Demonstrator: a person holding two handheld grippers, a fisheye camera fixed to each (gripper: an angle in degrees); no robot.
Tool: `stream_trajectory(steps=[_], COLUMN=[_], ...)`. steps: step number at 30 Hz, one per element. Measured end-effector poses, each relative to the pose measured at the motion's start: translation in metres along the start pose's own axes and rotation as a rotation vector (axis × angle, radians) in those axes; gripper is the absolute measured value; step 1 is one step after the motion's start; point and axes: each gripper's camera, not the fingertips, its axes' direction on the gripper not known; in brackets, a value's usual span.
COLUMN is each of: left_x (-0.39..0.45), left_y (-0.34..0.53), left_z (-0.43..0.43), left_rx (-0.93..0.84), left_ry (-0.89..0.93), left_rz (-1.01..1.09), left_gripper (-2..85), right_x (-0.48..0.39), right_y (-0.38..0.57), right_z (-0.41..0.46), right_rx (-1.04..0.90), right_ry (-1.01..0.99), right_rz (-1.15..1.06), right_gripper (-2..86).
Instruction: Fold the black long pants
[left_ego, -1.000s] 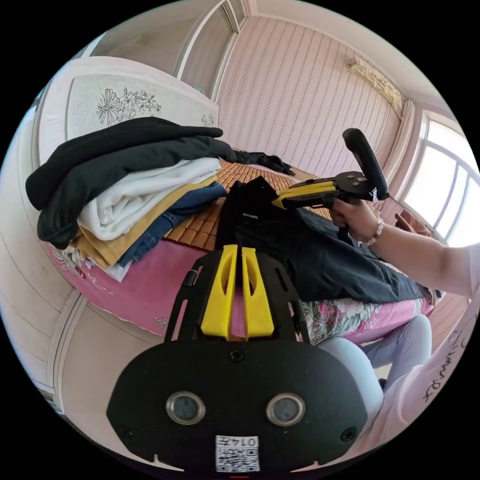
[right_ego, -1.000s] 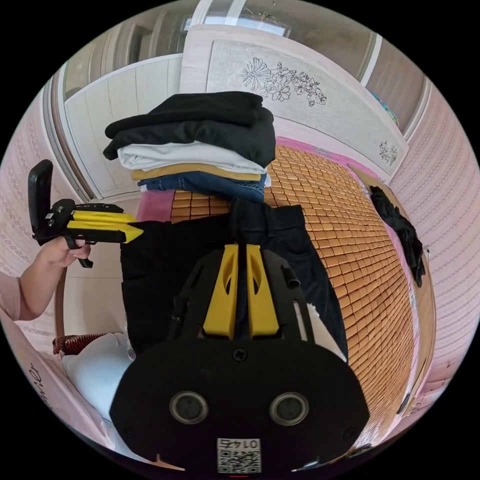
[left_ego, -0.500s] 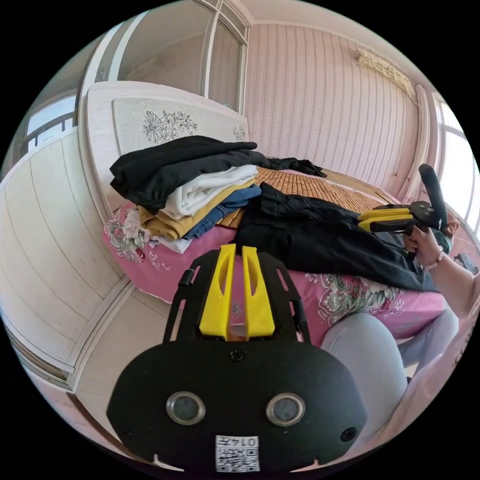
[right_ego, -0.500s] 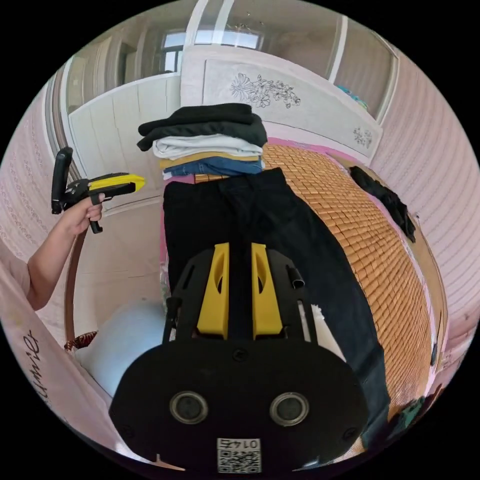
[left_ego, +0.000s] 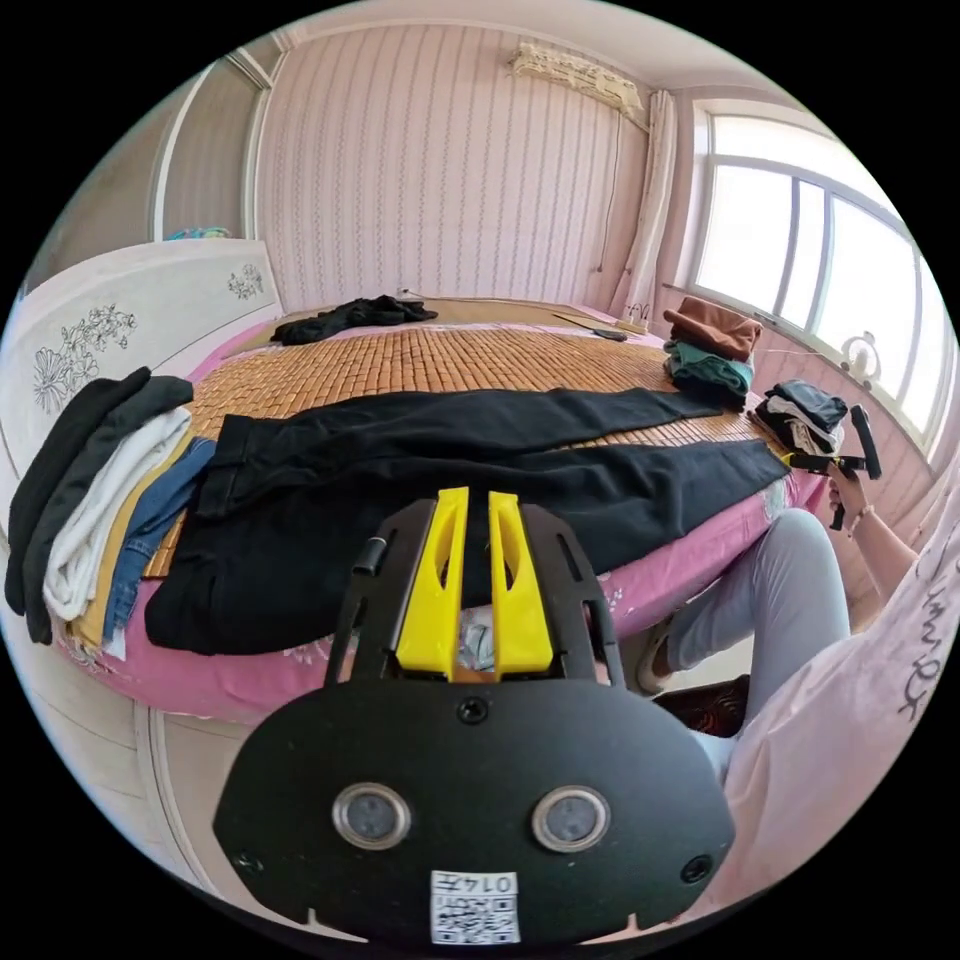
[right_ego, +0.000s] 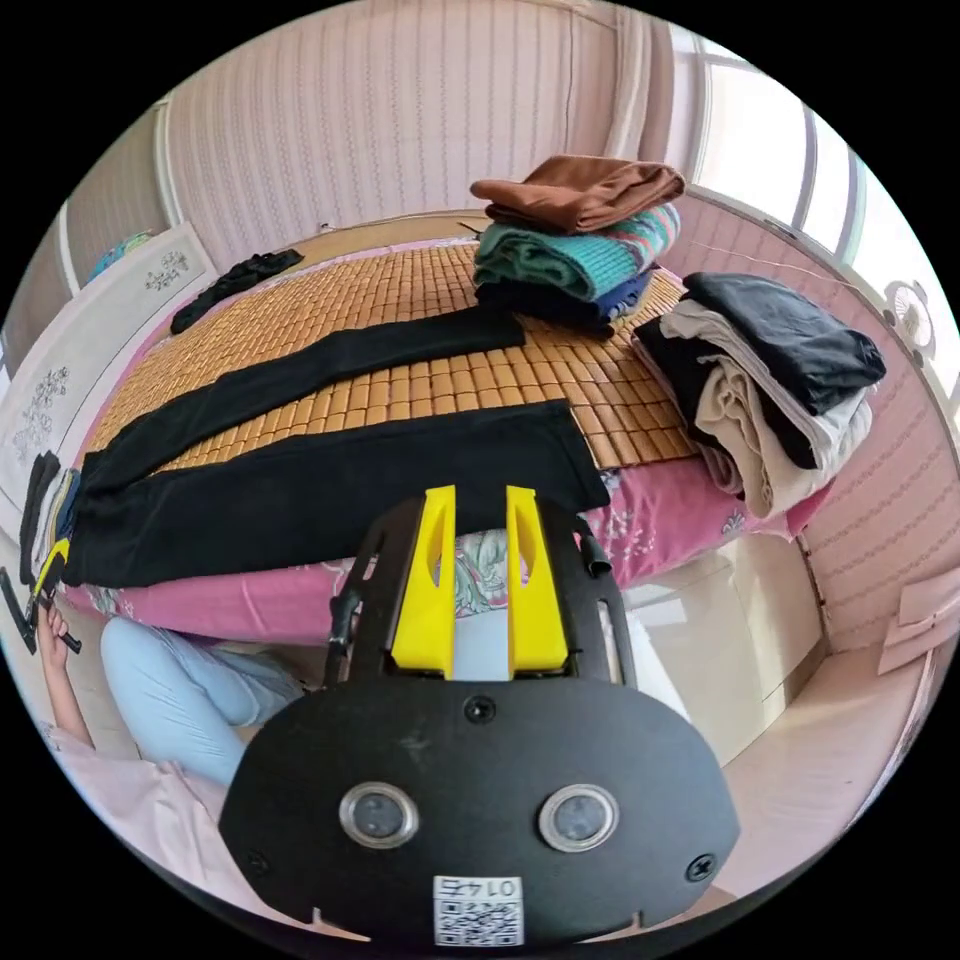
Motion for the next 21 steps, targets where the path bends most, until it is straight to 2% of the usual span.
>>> stream_trajectory(steps=[5,9,13,17,19,21], left_x=[0.074,0.134,0.165,0.174,0.178,0.182], left_y=[-0.028,-0.025,-0.019,-0.024,-0.026,-0.024], left_z=[0.068,0.136,0.146,0.156,0.160,0.165], left_rx=[-0.076,-0.263,-0.205,-0.246,-0.261,-0.255], left_ry=[0.135,0.144,0.023,0.033,0.099,0.122], left_rz=[0.045,0.062,0.108,0.099,0.103,0.079], left_gripper=[5.6,8.4,7.8,5.4,0.4,-0.5], right_x=[0.087,0.122,0.150,0.180,0.192,0.200], right_y=[0.002,-0.002,0.000,0.007,0.011,0.014], right_z=[0.007,0.009,0.000,-0.014,-0.024,-0.035], right_rx=[-0.010,-0.041,-0.026,0.025,0.078,0.105], right_ry=[-0.070,-0.116,-0.138,-0.251,-0.303,-0.303], right_rz=[0.178,0.229,0.206,0.202,0.221,0.221], right_gripper=[11.5,9.1,4.5,0.5,0.1,-0.1])
